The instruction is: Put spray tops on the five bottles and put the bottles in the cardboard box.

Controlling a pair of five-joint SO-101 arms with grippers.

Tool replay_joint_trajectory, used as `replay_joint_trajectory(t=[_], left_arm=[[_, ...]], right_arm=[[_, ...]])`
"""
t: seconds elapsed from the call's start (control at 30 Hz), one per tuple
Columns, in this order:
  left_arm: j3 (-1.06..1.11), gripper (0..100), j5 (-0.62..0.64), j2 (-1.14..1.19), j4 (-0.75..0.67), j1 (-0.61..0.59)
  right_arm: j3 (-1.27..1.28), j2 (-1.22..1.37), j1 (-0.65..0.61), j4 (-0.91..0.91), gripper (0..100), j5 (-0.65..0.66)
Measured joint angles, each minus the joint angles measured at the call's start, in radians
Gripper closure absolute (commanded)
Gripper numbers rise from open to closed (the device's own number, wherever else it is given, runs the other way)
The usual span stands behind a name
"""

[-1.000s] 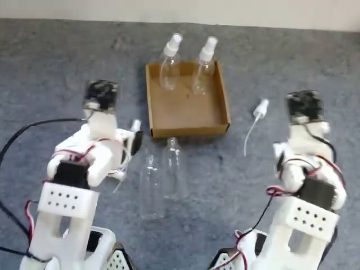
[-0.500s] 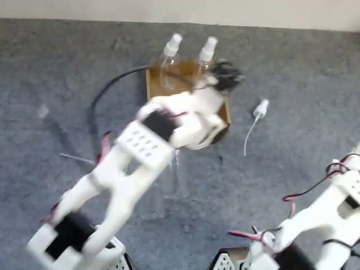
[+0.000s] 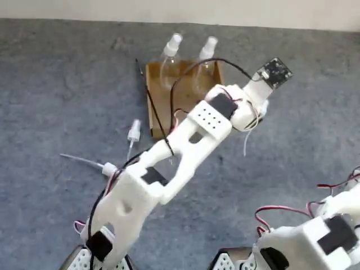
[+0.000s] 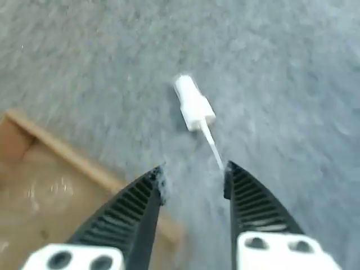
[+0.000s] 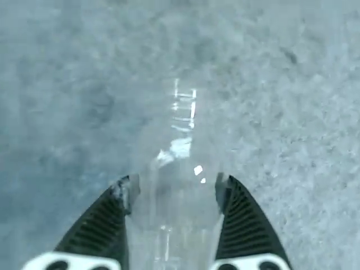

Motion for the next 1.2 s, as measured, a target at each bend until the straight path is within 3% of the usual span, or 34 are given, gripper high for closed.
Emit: replay_joint_trajectory(t=[0.2,0.4,0.63,0.83,0.97,1.2], left_arm=[[-0.350,83,0.000,0.288,0.014,0.035],[-0.535,83,0.000,0.448,0.114,0.035],[-0.601,83,0.000,0.523,0.201,0.041],[-0.611,100,0.000,0.559,0.215,0.041],[-0.612,100,0.000,0.562,0.224,0.043],[-0.770,100,0.000,0.562,0.434,0.040]], right_arm=[[-0.060,0.107,0.018,-0.037,99.5,0.000],[-0.072,0.133,0.018,-0.040,99.5,0.000],[-0.072,0.133,0.018,-0.040,99.5,0.009],[-0.072,0.133,0.018,-0.040,99.5,0.054],[-0.072,0.133,0.018,-0.040,99.5,0.054],[-0.106,0.135,0.018,0.025,99.5,0.054]])
